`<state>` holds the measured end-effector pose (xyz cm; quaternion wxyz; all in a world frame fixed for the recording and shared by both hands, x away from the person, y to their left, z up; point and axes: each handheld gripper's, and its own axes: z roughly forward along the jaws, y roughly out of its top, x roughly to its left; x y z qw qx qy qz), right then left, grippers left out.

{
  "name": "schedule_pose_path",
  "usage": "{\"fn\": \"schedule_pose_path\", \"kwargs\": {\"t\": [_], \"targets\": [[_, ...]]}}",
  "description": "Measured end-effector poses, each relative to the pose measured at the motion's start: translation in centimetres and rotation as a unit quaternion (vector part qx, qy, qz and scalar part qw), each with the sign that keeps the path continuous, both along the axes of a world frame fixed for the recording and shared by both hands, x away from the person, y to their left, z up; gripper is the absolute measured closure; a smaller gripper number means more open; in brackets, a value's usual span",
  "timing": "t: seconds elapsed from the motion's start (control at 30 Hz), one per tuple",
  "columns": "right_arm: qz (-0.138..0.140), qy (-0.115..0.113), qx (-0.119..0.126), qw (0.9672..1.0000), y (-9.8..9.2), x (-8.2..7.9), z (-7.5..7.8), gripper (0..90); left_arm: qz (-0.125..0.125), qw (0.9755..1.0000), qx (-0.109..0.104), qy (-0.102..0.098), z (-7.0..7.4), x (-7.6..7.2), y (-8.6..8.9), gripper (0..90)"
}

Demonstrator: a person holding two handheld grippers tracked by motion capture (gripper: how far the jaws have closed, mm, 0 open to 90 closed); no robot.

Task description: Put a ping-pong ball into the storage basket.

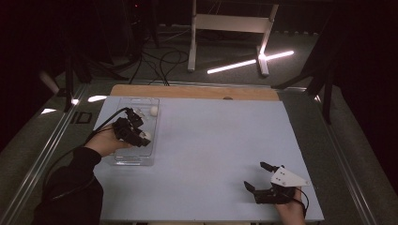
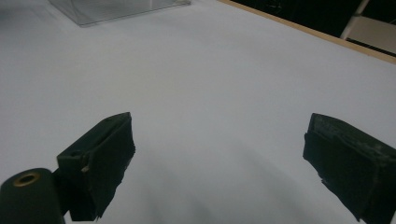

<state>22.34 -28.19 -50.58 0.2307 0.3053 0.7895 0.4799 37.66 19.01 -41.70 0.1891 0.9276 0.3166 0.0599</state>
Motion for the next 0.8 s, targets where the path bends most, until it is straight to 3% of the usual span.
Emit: {"fn": "schedule_pose_path", "kwargs": {"t": [0.33, 0.8], "targets": [[-0.001, 0.0, 0.001, 1.0, -0.1, 0.0, 0.0, 8.6, 0.022, 0.9996, 0.009, 0.012, -0.9, 0.9, 0.2, 52.1], [0.0, 0.0, 0.001, 1.0, -0.1, 0.0, 0.0, 8.6, 0.026, 0.9986, 0.029, 0.037, -2.1, 1.4, -0.7, 52.0]]}}
